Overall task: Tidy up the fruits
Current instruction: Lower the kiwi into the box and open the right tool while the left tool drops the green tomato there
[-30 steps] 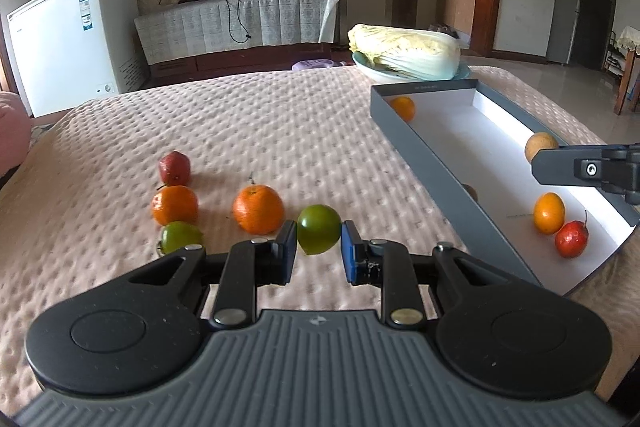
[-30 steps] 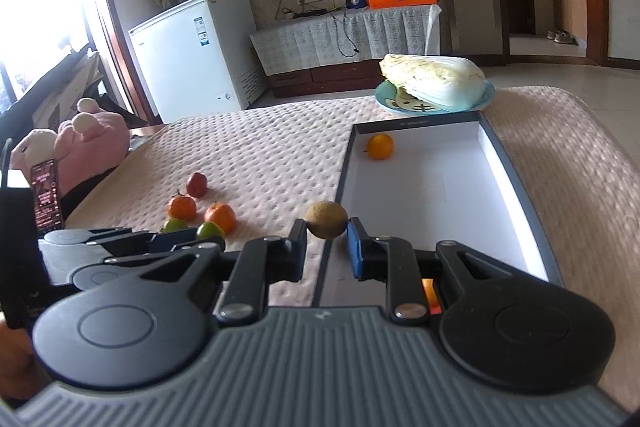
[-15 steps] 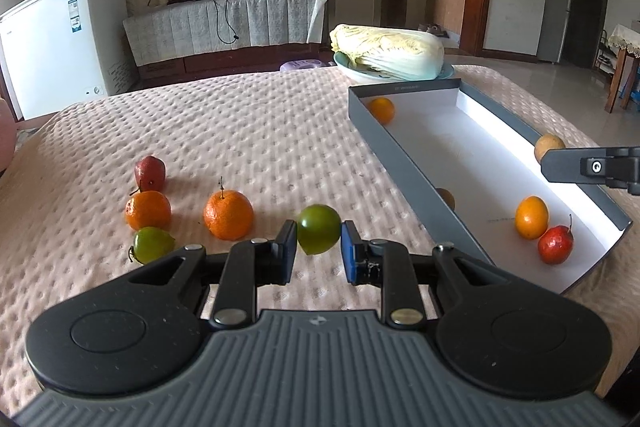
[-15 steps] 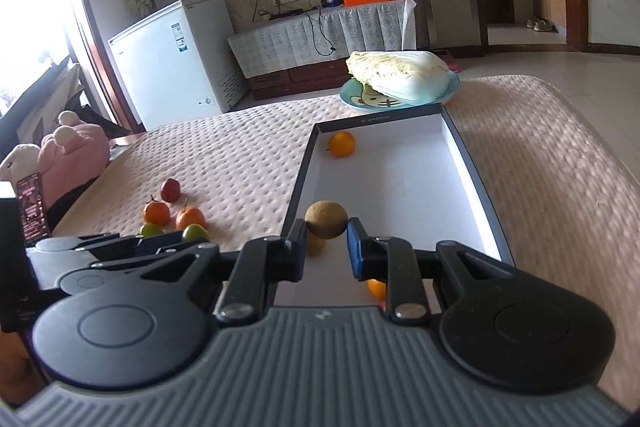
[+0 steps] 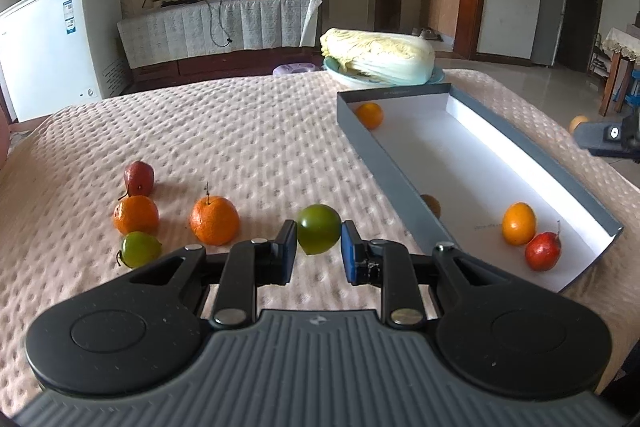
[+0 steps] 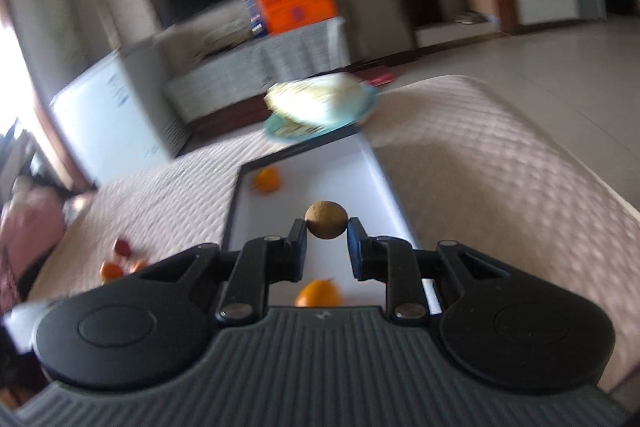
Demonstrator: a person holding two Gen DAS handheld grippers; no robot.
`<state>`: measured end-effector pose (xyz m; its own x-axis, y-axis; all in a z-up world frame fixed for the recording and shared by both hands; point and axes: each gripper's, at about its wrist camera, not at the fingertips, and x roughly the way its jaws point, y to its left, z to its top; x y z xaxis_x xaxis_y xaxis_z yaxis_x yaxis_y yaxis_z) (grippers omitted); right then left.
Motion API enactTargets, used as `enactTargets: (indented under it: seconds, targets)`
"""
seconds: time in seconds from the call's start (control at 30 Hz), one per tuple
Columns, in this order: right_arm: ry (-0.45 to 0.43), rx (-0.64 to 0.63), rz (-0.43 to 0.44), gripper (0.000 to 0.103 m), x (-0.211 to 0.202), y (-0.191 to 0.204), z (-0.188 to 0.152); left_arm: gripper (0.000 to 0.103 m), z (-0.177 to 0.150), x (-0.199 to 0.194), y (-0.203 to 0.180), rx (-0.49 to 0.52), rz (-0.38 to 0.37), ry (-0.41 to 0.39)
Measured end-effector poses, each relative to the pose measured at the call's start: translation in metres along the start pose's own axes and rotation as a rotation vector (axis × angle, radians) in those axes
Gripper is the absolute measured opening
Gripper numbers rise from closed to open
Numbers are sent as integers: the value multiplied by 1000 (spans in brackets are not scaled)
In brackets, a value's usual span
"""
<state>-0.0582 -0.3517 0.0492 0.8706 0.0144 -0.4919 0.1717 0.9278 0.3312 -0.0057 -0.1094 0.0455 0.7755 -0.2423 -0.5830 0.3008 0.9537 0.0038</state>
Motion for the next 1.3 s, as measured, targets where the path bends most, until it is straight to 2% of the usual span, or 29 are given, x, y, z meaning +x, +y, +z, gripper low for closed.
enactTargets:
  seconds: [0.1,0.23,0.37,1.03,1.3]
  targets:
    - [-39,22,-25,24,-5,-10,3,28,1,-2,-1,4,-10,-9]
    - [16,5,-18,24,5,-9,0,28,4,-3,-7,29,-24,-10]
    - [56,-30,6,24,14,2,-3,28,12,-7,-17,50,-57,-45]
    - [159,-95,17,25,31,17,-11,28,63,20,-75,69,-173,-78]
    - [197,-112,27,25,35,19,-14,28,68,37,-91,65,-190,-48]
